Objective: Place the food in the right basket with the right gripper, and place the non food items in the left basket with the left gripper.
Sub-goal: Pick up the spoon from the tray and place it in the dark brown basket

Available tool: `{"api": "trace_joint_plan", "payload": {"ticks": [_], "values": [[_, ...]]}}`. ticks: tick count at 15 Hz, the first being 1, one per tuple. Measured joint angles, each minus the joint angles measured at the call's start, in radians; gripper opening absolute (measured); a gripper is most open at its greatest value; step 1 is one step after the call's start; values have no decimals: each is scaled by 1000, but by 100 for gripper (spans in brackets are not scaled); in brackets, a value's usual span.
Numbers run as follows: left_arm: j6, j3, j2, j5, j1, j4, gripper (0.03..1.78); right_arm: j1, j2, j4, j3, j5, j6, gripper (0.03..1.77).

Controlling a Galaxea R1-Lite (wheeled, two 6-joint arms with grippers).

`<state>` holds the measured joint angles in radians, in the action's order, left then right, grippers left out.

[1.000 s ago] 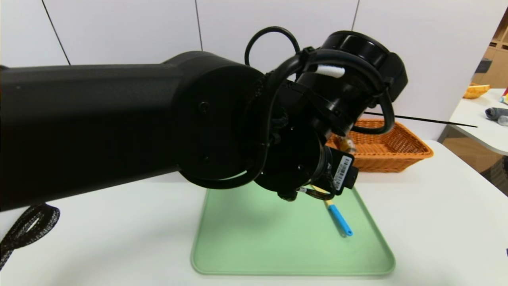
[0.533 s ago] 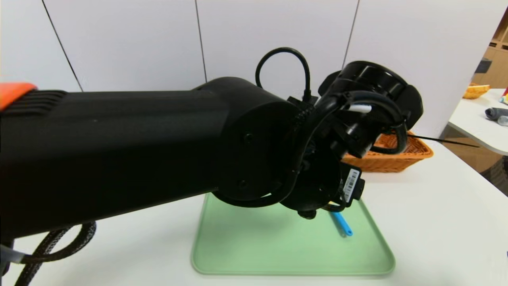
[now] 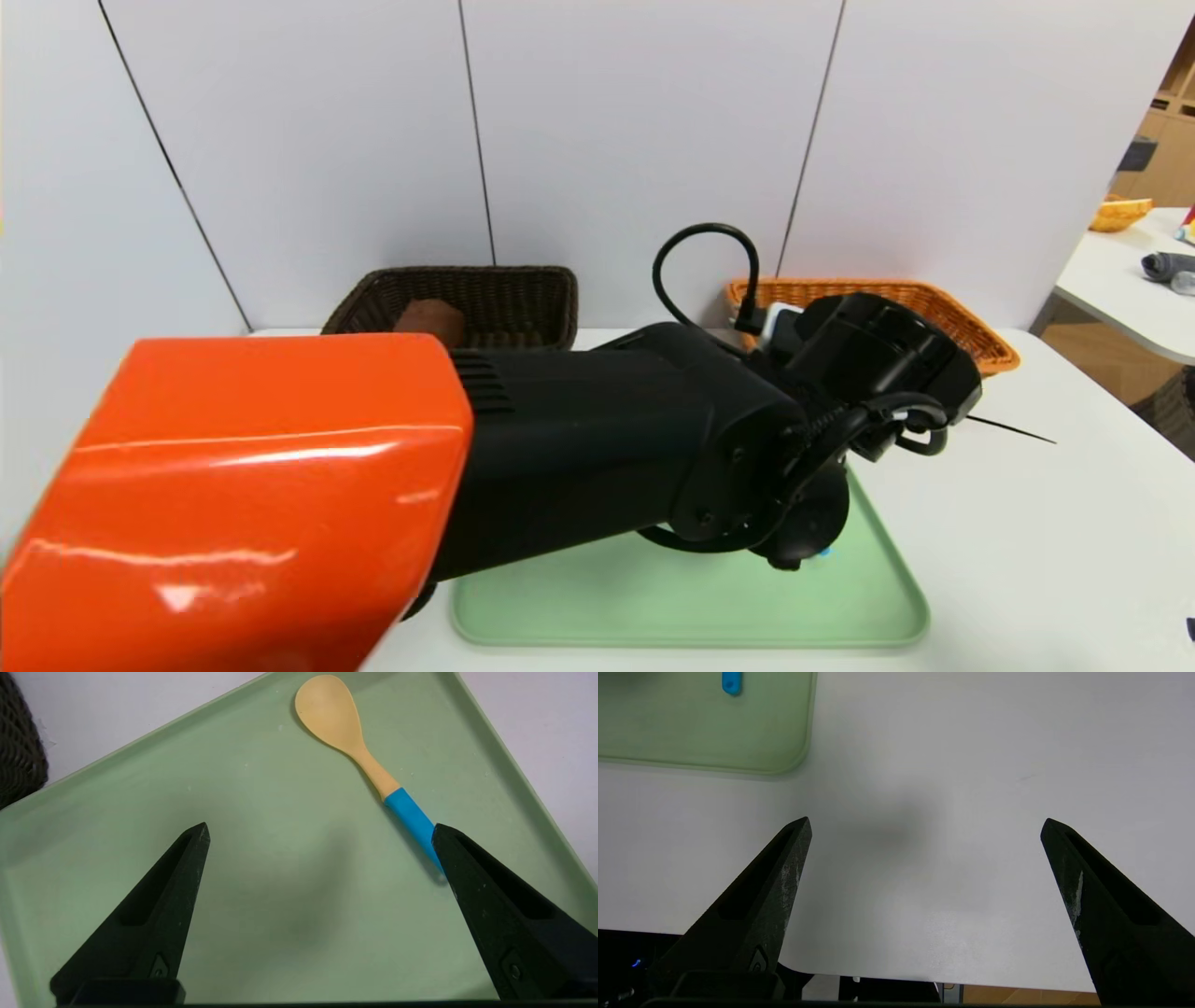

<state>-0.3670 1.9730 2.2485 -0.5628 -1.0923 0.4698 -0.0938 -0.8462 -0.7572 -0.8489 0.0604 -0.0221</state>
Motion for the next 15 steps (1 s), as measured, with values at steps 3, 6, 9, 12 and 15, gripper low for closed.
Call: {"api": "trace_joint_plan", "payload": {"ticks": [3, 6, 9, 12, 15], "values": [[0, 4, 32, 0, -1, -33, 169, 1, 10, 3, 21, 0, 0, 170], [0, 4, 56, -1, -4, -40, 169, 4, 18, 1, 25, -2, 0, 170], [-1, 4, 82, -8, -11, -47, 169, 10, 28, 1, 33, -3, 0, 170], [0, 5, 105, -12, -17, -59, 169, 18, 43, -1, 51, -3, 0, 170], [0, 6, 122, -14, -20, -60, 169, 23, 54, -1, 61, -2, 0, 170]]}}
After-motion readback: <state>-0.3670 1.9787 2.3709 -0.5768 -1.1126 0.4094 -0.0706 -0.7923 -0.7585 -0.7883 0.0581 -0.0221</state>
